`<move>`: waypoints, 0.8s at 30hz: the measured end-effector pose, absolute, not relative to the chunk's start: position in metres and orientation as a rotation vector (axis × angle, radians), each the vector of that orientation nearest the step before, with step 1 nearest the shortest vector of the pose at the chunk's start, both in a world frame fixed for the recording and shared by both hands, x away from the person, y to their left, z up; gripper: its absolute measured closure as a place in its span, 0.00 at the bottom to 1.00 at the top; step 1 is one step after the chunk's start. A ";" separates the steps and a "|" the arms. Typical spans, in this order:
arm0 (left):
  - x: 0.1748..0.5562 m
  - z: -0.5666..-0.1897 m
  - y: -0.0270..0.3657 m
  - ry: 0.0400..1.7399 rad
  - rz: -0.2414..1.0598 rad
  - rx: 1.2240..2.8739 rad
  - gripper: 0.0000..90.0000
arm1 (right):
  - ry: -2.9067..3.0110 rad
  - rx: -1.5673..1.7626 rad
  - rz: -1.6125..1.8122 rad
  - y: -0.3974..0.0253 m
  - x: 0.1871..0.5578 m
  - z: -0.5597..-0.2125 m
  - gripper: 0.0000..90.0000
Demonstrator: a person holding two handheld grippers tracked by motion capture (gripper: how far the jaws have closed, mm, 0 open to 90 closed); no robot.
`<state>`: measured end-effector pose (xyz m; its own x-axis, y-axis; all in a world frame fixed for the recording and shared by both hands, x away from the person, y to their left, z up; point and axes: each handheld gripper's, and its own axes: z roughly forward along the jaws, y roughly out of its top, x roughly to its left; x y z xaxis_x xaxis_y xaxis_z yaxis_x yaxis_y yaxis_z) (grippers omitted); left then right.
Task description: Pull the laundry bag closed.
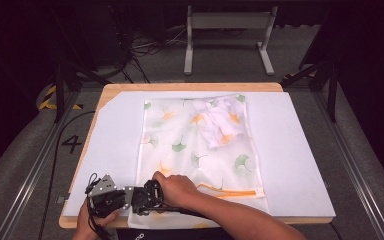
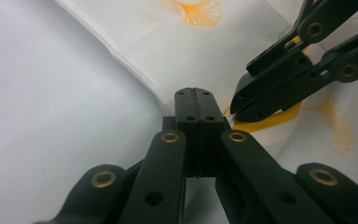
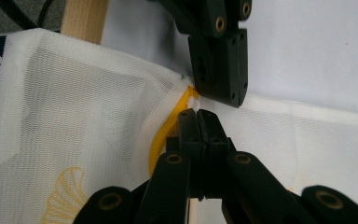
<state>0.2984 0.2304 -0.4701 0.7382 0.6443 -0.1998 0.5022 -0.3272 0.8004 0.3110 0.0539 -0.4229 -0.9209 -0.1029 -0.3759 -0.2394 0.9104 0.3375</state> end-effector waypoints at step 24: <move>0.290 -0.472 0.229 0.879 0.167 1.993 1.00 | 2.673 -0.266 0.567 0.049 0.302 -0.426 0.99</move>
